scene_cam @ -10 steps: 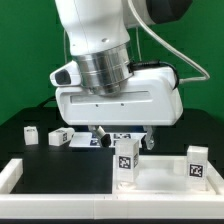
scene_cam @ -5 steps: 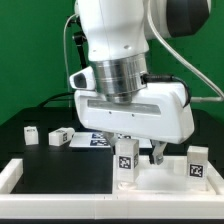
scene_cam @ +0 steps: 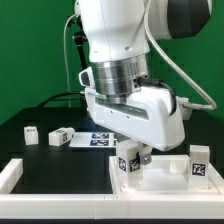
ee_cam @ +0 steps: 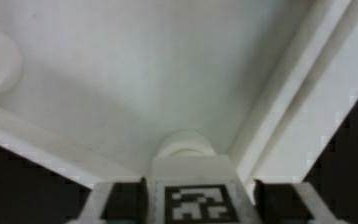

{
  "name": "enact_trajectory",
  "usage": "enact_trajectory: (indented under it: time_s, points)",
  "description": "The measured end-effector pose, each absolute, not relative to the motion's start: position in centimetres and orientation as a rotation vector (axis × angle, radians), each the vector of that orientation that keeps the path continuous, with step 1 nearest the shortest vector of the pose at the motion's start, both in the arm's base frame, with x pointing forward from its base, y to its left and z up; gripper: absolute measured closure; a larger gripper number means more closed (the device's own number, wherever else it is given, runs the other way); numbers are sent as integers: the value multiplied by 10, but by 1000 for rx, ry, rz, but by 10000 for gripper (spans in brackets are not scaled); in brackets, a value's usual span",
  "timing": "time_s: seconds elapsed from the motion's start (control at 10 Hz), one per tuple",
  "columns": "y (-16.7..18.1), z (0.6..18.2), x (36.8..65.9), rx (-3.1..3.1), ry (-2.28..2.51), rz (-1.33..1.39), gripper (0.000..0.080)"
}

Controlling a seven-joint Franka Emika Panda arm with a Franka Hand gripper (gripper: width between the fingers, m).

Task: Assemble square table

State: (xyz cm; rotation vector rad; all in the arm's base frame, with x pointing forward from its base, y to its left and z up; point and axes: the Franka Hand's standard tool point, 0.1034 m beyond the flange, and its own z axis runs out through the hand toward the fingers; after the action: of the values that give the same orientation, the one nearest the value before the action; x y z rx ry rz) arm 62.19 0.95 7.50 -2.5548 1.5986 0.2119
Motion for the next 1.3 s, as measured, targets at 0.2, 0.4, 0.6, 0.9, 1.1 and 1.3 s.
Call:
enact_trajectory:
  time_s: [0.2,0.4,0.6,0.9,1.1,1.3]
  points:
    - [10,75,622,-2476,1729,221,514]
    - [9,75,622,-2354,1907,234,514]
    - [5,75,624,-2201,2055,242,514]
    - [6,74,623,-2291,1955,234,446]
    - [6,73,616,-2598,1595,228,264]
    - [6,76,611,-2751,1335,200,177]
